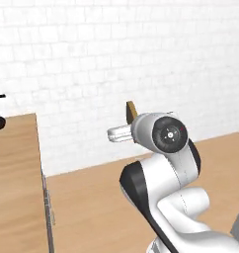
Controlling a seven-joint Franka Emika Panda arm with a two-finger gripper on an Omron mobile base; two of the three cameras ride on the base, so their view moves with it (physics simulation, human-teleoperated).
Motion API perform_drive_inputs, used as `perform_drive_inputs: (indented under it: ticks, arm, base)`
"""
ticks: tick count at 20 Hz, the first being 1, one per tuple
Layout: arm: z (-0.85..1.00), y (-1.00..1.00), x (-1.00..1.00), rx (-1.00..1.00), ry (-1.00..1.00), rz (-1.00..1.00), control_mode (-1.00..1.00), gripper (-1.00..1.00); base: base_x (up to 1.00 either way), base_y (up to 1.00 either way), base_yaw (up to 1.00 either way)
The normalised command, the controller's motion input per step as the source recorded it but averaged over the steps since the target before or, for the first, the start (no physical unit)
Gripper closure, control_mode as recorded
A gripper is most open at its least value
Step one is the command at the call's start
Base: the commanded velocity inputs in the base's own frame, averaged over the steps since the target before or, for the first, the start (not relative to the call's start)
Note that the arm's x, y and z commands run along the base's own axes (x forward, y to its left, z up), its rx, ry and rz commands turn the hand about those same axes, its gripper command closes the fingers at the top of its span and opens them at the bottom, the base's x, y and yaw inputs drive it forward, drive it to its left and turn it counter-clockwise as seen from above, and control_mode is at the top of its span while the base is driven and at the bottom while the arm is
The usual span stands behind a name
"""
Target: Start the toaster. Once the lever pops up, take the bread to the plate on the dining counter.
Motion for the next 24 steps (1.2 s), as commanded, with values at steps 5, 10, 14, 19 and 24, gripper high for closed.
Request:
perform_drive_inputs:
  ticks: [5,10,14,19,24]
  arm:
    - [0.0,0.0,0.0,0.0,0.0,0.0,1.0,1.0]
    - [0.0,0.0,0.0,0.0,0.0,0.0,1.0,1.0]
    - [0.0,0.0,0.0,0.0,0.0,0.0,1.0,1.0]
    - [0.0,0.0,0.0,0.0,0.0,0.0,1.0,1.0]
    - [0.0,0.0,0.0,0.0,0.0,0.0,1.0,1.0]
  base:
    - [0.0,0.0,-1.0]
    - [0.0,0.0,-0.98]
    - [0.0,0.04,-0.92]
    - [0.05,0.46,-0.8]
    - [0.31,0.98,-0.53]
